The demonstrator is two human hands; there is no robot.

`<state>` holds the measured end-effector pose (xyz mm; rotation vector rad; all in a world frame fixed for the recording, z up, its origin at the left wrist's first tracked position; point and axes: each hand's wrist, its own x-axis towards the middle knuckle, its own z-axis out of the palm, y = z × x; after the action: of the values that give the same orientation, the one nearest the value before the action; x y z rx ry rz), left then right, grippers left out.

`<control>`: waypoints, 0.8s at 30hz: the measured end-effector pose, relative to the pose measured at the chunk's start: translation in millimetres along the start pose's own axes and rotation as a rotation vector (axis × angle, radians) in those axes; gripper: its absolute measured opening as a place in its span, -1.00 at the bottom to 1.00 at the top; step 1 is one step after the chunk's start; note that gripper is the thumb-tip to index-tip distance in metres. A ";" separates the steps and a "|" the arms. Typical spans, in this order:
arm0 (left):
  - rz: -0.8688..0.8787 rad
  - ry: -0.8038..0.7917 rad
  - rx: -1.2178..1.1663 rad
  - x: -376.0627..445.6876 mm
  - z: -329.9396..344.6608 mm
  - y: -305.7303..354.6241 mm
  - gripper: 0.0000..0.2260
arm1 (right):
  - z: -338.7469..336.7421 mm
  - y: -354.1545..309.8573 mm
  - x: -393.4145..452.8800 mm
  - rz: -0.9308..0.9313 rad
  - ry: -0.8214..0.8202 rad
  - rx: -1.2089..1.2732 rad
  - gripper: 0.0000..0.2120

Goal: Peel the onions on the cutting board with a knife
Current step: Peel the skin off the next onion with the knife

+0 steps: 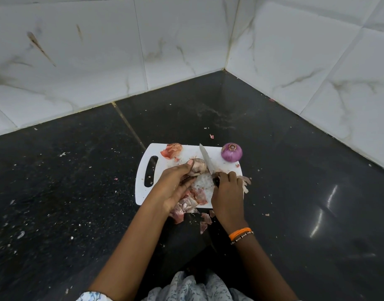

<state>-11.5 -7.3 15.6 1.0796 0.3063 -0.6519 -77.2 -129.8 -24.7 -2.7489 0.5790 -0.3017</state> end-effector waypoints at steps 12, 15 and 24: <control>0.079 -0.211 0.037 -15.5 6.5 -1.8 -0.73 | -29.9 -15.1 -16.6 -0.074 -0.074 0.875 -0.43; 0.097 -0.263 0.075 -20.1 9.1 -1.8 -0.68 | -28.1 -14.9 -18.5 -0.056 -0.055 0.936 -0.48; 0.143 -0.344 0.159 -23.6 9.3 0.3 -0.58 | -29.3 -13.1 -21.1 -0.019 0.004 1.036 -0.46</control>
<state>-30.3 -7.4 32.6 1.1075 -0.1208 -0.7279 -99.2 -117.1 4.1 -1.7504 0.2657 -0.4505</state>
